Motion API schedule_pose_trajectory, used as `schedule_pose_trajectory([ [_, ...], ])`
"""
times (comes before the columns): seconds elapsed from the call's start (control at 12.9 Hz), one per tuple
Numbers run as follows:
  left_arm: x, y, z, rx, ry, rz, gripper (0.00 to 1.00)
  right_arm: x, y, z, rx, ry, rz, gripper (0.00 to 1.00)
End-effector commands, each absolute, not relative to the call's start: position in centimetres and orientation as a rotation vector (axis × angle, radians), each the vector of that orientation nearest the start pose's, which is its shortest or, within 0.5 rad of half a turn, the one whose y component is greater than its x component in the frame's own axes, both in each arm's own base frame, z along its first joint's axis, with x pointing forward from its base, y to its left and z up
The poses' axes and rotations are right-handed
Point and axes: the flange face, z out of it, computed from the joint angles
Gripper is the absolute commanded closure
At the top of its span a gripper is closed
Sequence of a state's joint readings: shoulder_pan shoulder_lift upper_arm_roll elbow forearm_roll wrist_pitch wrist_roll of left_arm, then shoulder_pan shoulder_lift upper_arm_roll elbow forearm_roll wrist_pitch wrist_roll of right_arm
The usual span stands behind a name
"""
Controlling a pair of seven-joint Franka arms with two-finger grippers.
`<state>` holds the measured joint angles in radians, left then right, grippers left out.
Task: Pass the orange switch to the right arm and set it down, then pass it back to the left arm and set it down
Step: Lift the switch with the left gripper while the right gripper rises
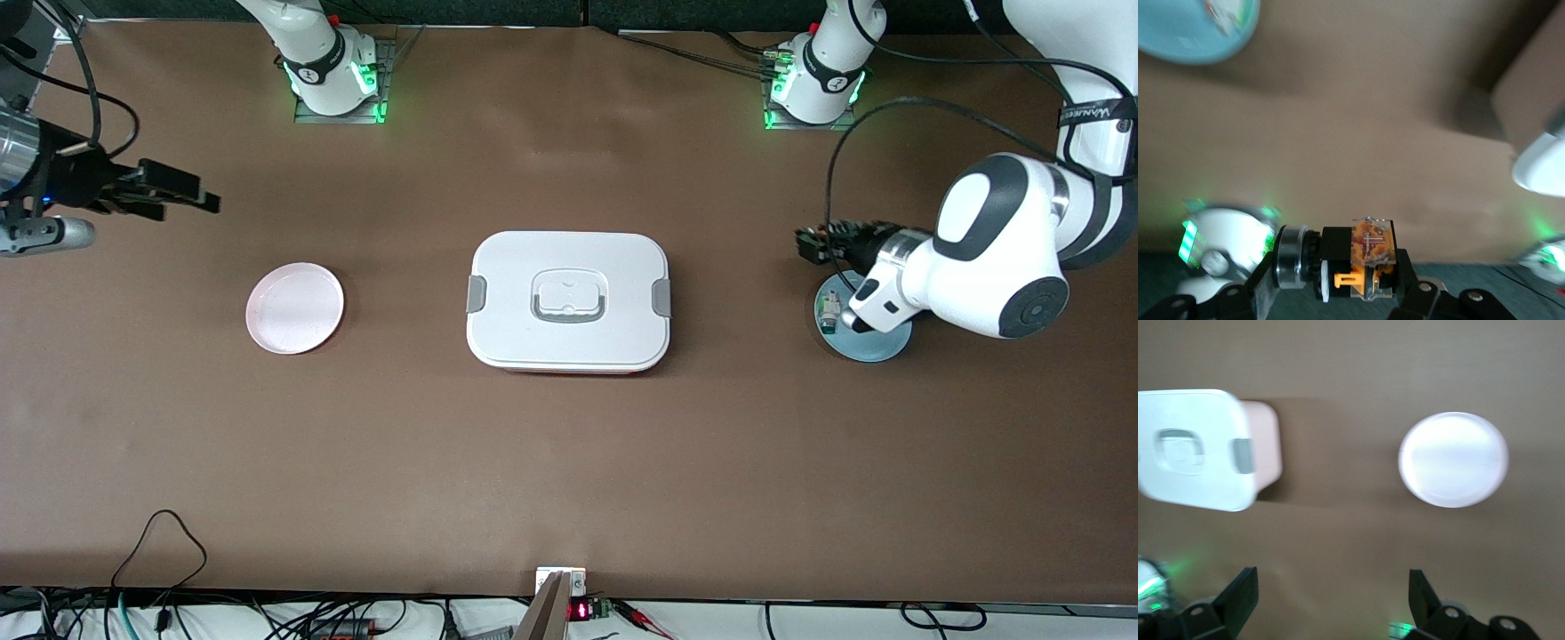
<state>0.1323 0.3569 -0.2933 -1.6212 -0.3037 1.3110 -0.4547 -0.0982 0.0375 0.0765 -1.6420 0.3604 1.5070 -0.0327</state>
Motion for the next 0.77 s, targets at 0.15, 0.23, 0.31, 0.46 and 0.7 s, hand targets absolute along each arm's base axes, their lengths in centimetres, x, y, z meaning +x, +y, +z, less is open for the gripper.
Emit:
schedule_pose_trajectory([
  [0.15,55.3,-18.2,50.0,-3.064,-0.543,1.538,0.89,56.6,7.4,58.2,-2.442,0.002,0.138,0.00],
  [0.23,54.8,-19.8,51.9,-3.062,-0.546,1.604,0.90,56.9,9.2,57.7,-2.395,-0.006,0.125,0.00],
  [0.31,54.4,-21.6,53.5,-3.027,-0.624,1.716,0.91,57.1,11.7,58.0,-2.379,-0.031,0.079,0.00],
  [0.46,54.9,-24.1,56.4,-2.857,-0.936,2.069,0.93,57.1,15.6,58.8,-2.359,-0.067,-0.005,0.00],
  [0.7,55.8,-30.1,58.6,-2.649,-1.368,2.229,0.94,57.2,18.5,55.9,-2.108,0.051,0.063,0.00],
])
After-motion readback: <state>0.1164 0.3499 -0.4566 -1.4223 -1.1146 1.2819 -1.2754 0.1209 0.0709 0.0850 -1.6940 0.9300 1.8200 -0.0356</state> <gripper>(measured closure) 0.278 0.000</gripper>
